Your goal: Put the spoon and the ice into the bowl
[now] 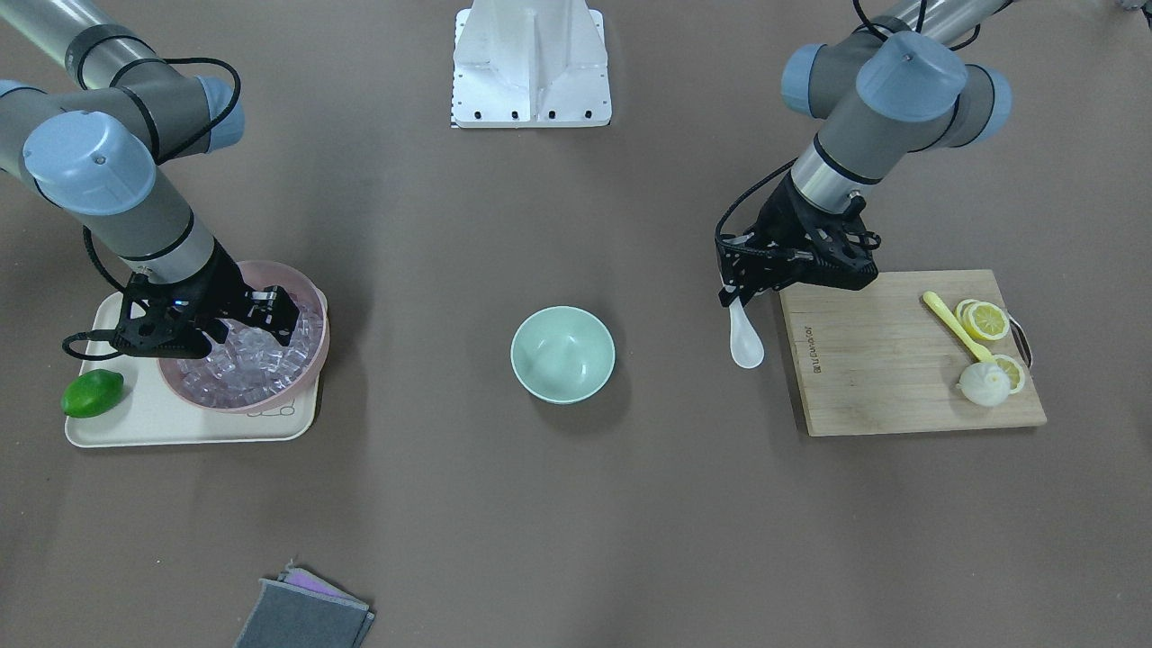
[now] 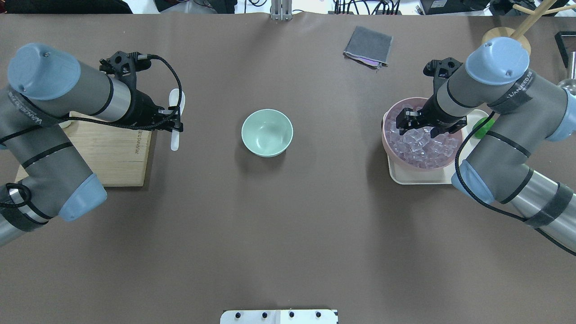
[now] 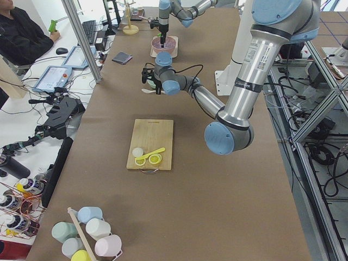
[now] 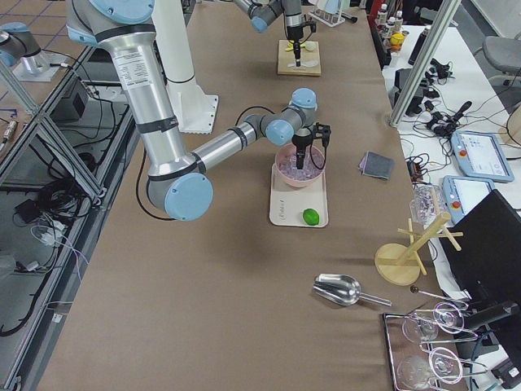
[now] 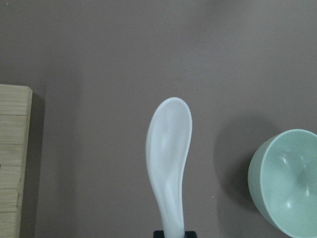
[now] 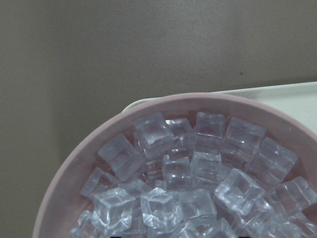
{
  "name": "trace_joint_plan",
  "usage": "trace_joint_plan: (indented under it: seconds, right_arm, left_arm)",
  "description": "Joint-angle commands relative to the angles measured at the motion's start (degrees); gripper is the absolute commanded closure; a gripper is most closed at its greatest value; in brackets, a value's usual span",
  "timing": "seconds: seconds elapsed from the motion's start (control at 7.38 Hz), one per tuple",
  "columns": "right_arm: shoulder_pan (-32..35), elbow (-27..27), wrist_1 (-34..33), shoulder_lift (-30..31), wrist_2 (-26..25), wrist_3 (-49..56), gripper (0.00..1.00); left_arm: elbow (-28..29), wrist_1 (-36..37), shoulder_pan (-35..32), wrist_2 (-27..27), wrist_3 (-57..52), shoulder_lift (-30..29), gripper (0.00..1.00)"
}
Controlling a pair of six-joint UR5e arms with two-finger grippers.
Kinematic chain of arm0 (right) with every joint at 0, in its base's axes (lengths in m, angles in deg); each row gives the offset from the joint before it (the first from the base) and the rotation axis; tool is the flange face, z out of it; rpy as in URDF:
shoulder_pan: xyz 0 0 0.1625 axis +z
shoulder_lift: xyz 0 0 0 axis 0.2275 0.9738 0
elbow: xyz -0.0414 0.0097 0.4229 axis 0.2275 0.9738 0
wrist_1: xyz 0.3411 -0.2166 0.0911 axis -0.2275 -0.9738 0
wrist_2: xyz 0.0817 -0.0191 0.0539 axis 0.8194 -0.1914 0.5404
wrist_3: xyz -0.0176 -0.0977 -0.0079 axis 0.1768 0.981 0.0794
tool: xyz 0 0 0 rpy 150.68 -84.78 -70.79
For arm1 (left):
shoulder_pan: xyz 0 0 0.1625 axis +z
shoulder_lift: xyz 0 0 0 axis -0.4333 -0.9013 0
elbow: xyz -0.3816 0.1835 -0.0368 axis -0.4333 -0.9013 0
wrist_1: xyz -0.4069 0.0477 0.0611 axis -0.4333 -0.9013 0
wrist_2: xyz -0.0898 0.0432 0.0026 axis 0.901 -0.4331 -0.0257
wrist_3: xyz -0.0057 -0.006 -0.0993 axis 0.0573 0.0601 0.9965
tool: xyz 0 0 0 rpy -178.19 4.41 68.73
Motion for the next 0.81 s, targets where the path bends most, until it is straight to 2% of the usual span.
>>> trace_joint_plan:
  seconds: [0.0,0.27,0.54,0.68]
  right_arm:
    - [-0.1,-0.1,0.0,0.1,0.2,0.0,0.39]
    - [-0.1,-0.4,0.1,0.1,0.2,0.0,0.63]
    - [0.1,-0.4,0.0,0.0,0.2,0.1,0.68]
    - [0.2,-0.4,0.0,-0.1,0.2,0.1,0.75]
  left_arm:
    - [0.2,0.0,0.0,0.1,0.0,-0.1,1.0]
    - [0.2,0.0,0.0,0.1,0.0,-0.1,1.0]
    - [0.1,0.0,0.0,0.1,0.0,-0.1,1.0]
    - [0.1,0.0,0.1,0.0,0.0,0.0,1.0]
